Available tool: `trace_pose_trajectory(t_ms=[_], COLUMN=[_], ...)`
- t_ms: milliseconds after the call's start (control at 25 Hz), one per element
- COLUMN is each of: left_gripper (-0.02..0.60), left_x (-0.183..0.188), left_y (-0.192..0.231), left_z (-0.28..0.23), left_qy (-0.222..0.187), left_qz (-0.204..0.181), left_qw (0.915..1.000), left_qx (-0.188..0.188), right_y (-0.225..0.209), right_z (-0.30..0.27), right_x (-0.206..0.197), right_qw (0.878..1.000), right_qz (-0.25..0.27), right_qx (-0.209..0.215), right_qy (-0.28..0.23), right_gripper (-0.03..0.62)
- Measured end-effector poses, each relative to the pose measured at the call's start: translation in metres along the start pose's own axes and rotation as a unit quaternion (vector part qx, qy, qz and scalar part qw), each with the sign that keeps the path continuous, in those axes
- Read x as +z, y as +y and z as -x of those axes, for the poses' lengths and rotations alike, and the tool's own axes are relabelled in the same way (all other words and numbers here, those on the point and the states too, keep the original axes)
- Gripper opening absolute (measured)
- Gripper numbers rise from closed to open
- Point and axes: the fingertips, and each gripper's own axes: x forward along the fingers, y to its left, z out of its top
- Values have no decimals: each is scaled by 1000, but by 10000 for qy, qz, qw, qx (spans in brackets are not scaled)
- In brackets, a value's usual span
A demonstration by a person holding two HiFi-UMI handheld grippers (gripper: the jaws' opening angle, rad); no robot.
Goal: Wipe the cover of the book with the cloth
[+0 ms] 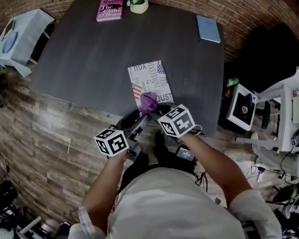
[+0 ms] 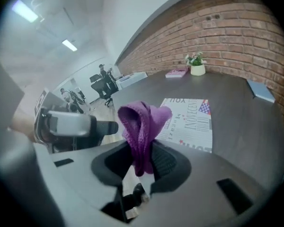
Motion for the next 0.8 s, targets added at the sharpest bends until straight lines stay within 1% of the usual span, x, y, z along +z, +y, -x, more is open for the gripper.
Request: trace_pose_trajectory(t_ms=[40, 120, 160, 200, 280, 360, 440, 800], left_gripper=[224, 88, 36, 21, 9, 8, 9, 9], left_x=[-3, -15, -22, -29, -40, -48, -52, -48], left_y=[11, 33, 43, 52, 65, 72, 74, 70], left_z=[5, 13, 16, 17, 18, 16, 14, 4], left_qy=[85, 381, 534, 674, 901, 1052, 1106, 1180], left_qz=[-63, -125, -104, -65, -17, -2, 42, 5], left_qw=[9998, 9980, 9966, 9949, 9916, 9891, 9881, 9879], left_qx=[166, 486, 623, 742, 923, 1031, 1065, 1006], right_y=[-1, -1, 1, 3, 5, 3, -2, -29], right_z=[-3, -12, -16, -21, -29, -35, -37, -26], right_x=[1, 1, 1, 1, -1, -7, -13, -21], right_qw=[9998, 9983, 9970, 9958, 9946, 9940, 9933, 9924], right_qz=[-146, -416, -523, -589, -567, -429, -308, -369], right_qx=[108, 352, 478, 581, 662, 586, 470, 194], right_qy=[63, 226, 308, 385, 571, 820, 1005, 1155], right_gripper=[104, 103, 103, 103, 103, 103, 103, 103])
